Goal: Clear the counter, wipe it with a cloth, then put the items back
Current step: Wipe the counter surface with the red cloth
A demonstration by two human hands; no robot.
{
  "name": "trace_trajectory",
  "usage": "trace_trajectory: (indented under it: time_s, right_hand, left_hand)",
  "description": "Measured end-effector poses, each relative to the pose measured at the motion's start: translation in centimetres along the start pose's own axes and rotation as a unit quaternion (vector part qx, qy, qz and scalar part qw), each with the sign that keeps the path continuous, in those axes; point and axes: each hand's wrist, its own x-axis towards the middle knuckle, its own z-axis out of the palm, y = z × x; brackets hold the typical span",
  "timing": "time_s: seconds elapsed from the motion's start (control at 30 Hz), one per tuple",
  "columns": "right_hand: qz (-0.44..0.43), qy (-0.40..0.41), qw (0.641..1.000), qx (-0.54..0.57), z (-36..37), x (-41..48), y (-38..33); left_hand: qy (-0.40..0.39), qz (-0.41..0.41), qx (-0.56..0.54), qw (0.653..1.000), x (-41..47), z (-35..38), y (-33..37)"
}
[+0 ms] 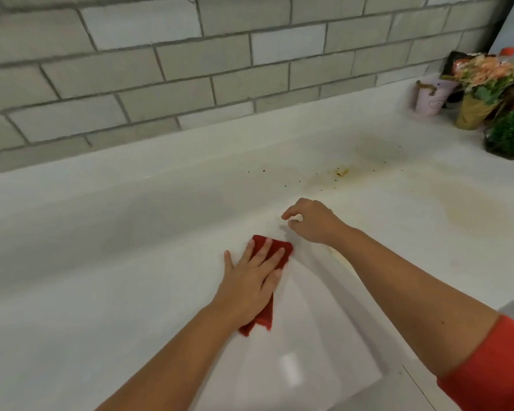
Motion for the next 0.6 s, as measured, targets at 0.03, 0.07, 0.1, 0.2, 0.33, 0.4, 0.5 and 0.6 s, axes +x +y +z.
trace_trajectory:
  time_s: [0.03,0.07,0.1,0.2,0.33,0.4,0.5,0.6]
  right_hand:
    - [0.005,0.000,1.000,-0.019,0.1,0.8,-0.3]
    - [0.007,0.002,0.999,-0.031,0.1,1.6,-0.5]
    - [0.008,0.005,0.999,-0.037,0.1,2.3,-0.7]
    - [0.015,0.014,0.998,-0.058,0.1,3.8,-1.0]
    - [0.051,-0.014,0.990,-0.133,0.4,5.3,-1.3]
    - [0.072,-0.036,0.986,-0.143,0.6,5.8,-1.3]
    - [0.074,-0.037,0.984,-0.158,1.0,6.5,-1.1]
    - [0.077,-0.027,0.987,-0.137,0.4,7.5,-1.0]
  left_hand:
    - [-0.009,0.022,-0.017,1.000,-0.4,-0.5,-1.3]
    - [-0.012,0.036,-0.029,0.999,-0.5,-0.9,-2.9]
    - [-0.010,0.037,-0.033,0.999,-0.3,-1.4,-4.6]
    - [0.042,-0.054,-0.005,0.998,2.2,-3.1,-10.4]
    - [0.069,-0.217,0.010,0.974,8.3,-5.3,-15.2]
    - [0.069,-0.229,0.002,0.971,11.2,-5.5,-14.5]
    - [0.056,-0.163,0.016,0.985,13.2,-4.3,-10.4]
    - [0.039,-0.022,0.040,0.998,10.7,-2.3,-5.4]
